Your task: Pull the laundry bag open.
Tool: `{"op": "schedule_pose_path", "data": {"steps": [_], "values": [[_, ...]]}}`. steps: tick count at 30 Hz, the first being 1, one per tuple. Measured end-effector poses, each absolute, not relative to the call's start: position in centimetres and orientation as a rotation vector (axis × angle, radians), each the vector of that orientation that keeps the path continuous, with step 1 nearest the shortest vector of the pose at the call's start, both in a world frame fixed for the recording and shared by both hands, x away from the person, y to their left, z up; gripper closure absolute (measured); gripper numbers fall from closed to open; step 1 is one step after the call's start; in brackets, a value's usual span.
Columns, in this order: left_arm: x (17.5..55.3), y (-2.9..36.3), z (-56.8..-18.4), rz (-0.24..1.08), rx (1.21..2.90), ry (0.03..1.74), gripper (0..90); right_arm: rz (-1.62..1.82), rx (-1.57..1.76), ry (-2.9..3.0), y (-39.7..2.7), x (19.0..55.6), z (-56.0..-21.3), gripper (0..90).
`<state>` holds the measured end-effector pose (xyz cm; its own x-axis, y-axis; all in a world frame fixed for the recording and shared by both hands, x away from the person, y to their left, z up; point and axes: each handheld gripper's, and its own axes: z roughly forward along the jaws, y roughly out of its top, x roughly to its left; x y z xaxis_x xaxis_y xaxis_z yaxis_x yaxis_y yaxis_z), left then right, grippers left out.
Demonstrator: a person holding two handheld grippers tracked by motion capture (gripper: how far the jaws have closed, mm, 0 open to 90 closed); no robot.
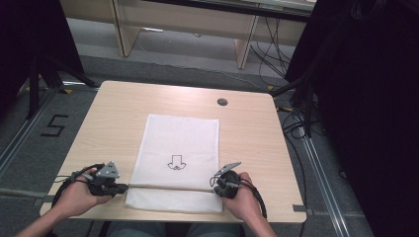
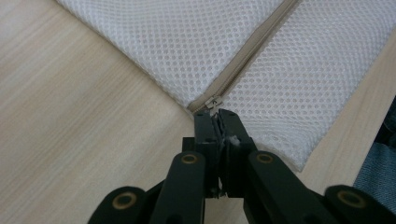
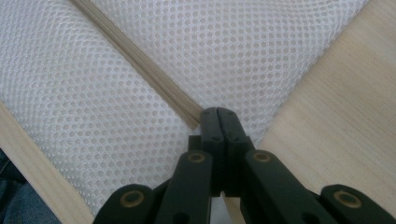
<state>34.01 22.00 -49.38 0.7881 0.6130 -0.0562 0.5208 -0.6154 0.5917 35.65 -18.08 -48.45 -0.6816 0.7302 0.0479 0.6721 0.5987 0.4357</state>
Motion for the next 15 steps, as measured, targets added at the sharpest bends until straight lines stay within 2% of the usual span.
{"op": "schedule_pose_path", "data": {"steps": [15], "values": [[33.85, 22.07, -49.54, 0.208, 2.364, 0.847, 87.0, 0.662, 1.165, 2.684, -18.22, 35.85, -48.53, 90.0]]}}
